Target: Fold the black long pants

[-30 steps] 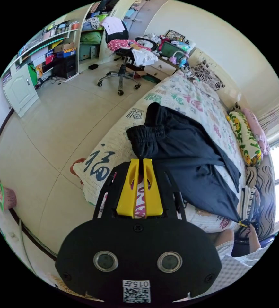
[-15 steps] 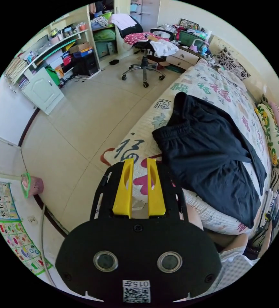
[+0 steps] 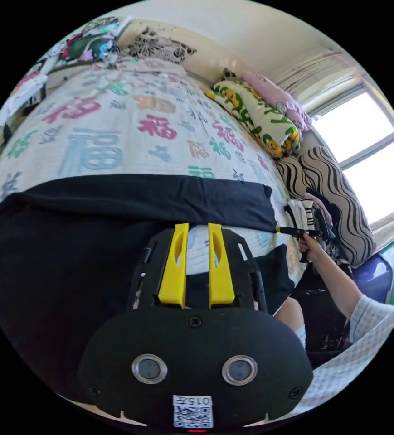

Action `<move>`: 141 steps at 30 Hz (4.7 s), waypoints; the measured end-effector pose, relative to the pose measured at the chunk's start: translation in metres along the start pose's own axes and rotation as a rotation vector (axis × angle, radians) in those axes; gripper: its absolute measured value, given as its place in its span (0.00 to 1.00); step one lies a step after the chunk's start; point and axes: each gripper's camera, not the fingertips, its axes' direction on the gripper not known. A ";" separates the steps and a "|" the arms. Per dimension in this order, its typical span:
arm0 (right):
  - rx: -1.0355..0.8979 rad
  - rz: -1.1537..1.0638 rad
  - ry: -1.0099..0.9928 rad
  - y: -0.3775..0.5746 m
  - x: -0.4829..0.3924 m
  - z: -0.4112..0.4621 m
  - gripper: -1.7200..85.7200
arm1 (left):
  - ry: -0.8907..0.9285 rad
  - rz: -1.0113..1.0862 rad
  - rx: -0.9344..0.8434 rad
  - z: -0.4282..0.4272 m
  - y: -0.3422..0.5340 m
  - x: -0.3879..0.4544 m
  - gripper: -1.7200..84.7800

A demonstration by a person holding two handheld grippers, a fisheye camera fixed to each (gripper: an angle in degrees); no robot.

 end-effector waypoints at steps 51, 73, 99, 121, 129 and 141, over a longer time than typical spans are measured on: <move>0.009 0.046 -0.090 -0.154 0.144 -0.012 0.01 | -0.439 0.695 -0.128 0.268 -0.077 0.312 0.04; 0.067 -0.083 -0.002 -0.156 0.089 0.009 0.11 | -0.354 0.850 -0.070 0.332 -0.215 0.432 0.11; 0.087 -0.205 -0.025 -0.111 0.066 0.006 0.01 | -0.535 0.946 -0.147 0.462 -0.175 0.528 0.02; 0.064 -0.097 0.070 -0.037 0.021 -0.015 0.08 | -1.068 1.228 0.192 0.338 0.020 0.540 0.09; -0.046 -0.106 0.042 0.056 -0.031 0.005 0.09 | -1.244 1.139 -0.003 0.238 0.142 0.448 0.10; -0.175 -0.067 0.181 0.095 -0.057 0.038 0.04 | -1.196 0.955 -0.360 0.180 0.252 0.324 0.05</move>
